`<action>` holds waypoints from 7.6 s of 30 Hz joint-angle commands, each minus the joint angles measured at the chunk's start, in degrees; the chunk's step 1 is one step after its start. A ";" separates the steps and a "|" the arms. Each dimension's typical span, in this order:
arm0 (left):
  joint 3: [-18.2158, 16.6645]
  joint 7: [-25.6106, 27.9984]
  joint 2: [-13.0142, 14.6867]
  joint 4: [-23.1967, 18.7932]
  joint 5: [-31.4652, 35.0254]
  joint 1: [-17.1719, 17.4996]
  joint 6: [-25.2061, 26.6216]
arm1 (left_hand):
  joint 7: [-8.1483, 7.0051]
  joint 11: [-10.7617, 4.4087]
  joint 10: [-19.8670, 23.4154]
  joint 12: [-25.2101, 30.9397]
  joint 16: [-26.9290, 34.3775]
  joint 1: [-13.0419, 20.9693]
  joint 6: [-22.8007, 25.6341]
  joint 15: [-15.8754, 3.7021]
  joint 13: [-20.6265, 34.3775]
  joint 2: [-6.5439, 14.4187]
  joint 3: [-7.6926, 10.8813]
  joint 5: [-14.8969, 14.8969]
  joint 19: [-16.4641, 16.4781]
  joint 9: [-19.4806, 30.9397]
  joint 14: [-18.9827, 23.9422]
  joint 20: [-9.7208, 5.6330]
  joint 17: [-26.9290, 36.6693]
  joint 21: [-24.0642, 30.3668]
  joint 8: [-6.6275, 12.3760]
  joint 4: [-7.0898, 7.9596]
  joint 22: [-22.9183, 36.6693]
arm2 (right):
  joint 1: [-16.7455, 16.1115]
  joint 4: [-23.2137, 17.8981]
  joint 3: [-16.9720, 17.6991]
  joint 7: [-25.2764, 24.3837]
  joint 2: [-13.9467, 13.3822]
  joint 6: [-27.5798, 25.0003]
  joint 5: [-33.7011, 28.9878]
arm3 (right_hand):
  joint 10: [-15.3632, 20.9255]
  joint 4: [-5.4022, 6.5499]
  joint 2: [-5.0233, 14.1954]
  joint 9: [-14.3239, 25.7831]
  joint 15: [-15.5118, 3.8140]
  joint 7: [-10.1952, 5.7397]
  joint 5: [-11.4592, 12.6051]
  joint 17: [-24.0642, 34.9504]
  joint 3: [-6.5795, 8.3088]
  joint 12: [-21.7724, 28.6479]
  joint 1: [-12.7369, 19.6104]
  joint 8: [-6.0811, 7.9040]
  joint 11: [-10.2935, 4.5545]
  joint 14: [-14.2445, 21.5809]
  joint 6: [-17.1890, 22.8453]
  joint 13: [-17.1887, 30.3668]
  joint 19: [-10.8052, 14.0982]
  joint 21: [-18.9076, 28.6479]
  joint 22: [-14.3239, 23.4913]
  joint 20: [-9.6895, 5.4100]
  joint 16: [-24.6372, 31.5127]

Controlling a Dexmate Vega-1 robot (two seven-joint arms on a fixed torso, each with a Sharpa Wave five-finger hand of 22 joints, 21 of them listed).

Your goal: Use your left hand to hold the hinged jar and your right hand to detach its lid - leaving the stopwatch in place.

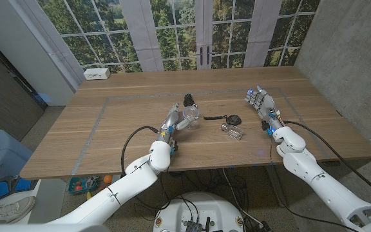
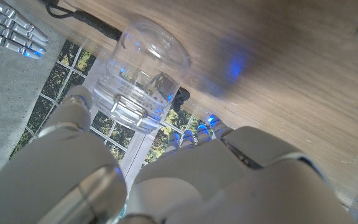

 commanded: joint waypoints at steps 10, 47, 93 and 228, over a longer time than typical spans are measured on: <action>1.83 -1.71 -0.21 1.52 -1.36 -1.89 1.57 | 0.44 -0.90 -8.55 0.50 0.19 2.44 -10.81 -0.87 0.23 0.66 0.62 -1.41 2.08 0.15 -3.33 1.93 0.08 0.48 1.17 -0.12 -0.04 | -0.42 0.91 0.61 -0.11 1.02 0.74 1.02 | 0.76 -0.36 -0.21 0.07 0.18 0.53 0.25 0.07 0.17 0.08 -0.43 -0.16 0.13 0.71 0.57 0.06 0.62 -0.26 0.09 0.12 0.25; -1.99 7.44 -8.51 13.50 -6.28 0.63 -21.90 | -5.10 -14.07 55.59 8.54 3.99 27.21 47.75 -16.48 -0.18 17.80 8.17 -3.04 47.29 0.50 58.64 -6.32 -0.58 17.37 19.09 1.77 2.45 | -2.69 0.57 2.20 -1.88 0.54 1.72 1.31 | 1.85 -0.34 -0.11 0.12 0.66 0.76 0.19 0.00 -0.09 0.35 -1.12 0.02 0.58 1.67 1.57 0.17 1.81 -0.61 0.17 0.53 0.53; -9.12 -13.39 2.95 5.39 -19.44 -3.65 -20.64 | -5.51 -17.69 65.88 10.37 3.75 27.40 53.50 -19.31 0.81 17.45 13.41 -3.21 44.16 1.20 68.89 -8.23 0.69 21.03 17.02 1.45 2.14 | -7.16 -10.92 0.78 -19.26 -2.75 2.46 -16.20 | 2.90 -4.42 0.28 0.07 -0.40 -0.43 1.47 -0.79 2.46 0.35 3.46 0.06 -0.42 2.39 2.49 0.20 2.93 -1.80 0.13 -0.17 0.32; -8.68 -102.47 -9.81 60.72 -54.53 -35.98 -31.21 | -14.18 -17.78 68.80 9.01 -0.09 24.06 56.27 -19.21 7.94 15.89 10.95 1.73 33.34 9.19 58.24 -6.23 1.59 21.97 22.60 5.84 0.18 | -9.12 -31.77 -15.53 -61.41 -4.07 -26.92 -81.00 | 18.57 -7.28 -10.70 0.70 -13.74 -13.40 0.34 3.52 0.87 6.09 32.24 5.50 -13.30 15.44 22.22 6.25 12.93 -0.62 0.82 -1.27 10.37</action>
